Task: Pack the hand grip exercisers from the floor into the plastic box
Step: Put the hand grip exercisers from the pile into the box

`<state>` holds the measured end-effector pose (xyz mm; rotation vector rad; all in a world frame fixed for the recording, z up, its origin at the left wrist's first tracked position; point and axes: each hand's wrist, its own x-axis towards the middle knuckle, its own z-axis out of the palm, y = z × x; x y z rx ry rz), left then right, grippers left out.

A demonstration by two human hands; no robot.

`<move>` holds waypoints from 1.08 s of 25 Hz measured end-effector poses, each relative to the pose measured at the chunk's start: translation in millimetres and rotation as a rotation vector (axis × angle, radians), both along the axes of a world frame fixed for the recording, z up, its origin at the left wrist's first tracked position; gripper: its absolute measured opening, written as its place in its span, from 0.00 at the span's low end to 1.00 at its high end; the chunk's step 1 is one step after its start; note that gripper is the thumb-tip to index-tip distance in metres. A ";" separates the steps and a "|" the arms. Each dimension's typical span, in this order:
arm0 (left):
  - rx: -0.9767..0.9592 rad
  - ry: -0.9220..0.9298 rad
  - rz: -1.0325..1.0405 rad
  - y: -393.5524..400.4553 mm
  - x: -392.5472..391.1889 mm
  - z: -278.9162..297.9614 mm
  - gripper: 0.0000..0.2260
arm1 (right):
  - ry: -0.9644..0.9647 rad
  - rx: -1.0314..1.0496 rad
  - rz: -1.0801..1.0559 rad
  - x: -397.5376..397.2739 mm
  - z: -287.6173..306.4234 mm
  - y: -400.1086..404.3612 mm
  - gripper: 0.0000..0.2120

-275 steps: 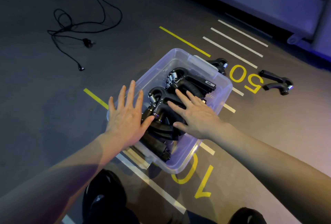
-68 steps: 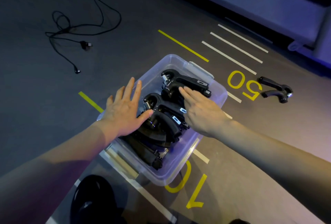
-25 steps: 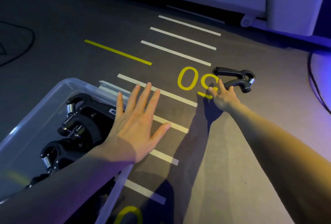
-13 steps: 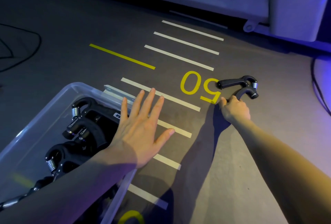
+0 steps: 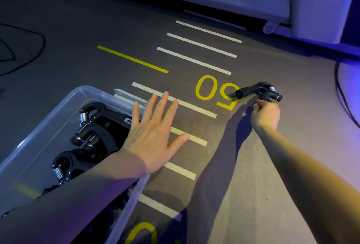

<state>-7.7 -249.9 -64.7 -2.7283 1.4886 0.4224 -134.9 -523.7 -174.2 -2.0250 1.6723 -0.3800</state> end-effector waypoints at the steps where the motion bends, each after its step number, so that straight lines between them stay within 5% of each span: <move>1: -0.003 0.000 -0.003 0.3 0.4 -0.5 0.35 | -0.038 -0.038 -0.023 -1.4 4.8 0.9 0.14; 8: 0.015 -0.006 -0.017 11.3 -2.6 1.4 0.35 | -0.225 -0.182 0.182 -5.6 55.8 51.5 0.12; 16: 0.025 -0.056 0.038 83.8 -9.1 19.8 0.35 | -0.543 -0.433 0.647 -8.6 130.7 170.8 0.12; 27: 0.108 -0.187 0.329 214.3 23.7 24.6 0.37 | -0.081 -0.641 1.313 28.2 161.5 284.0 0.14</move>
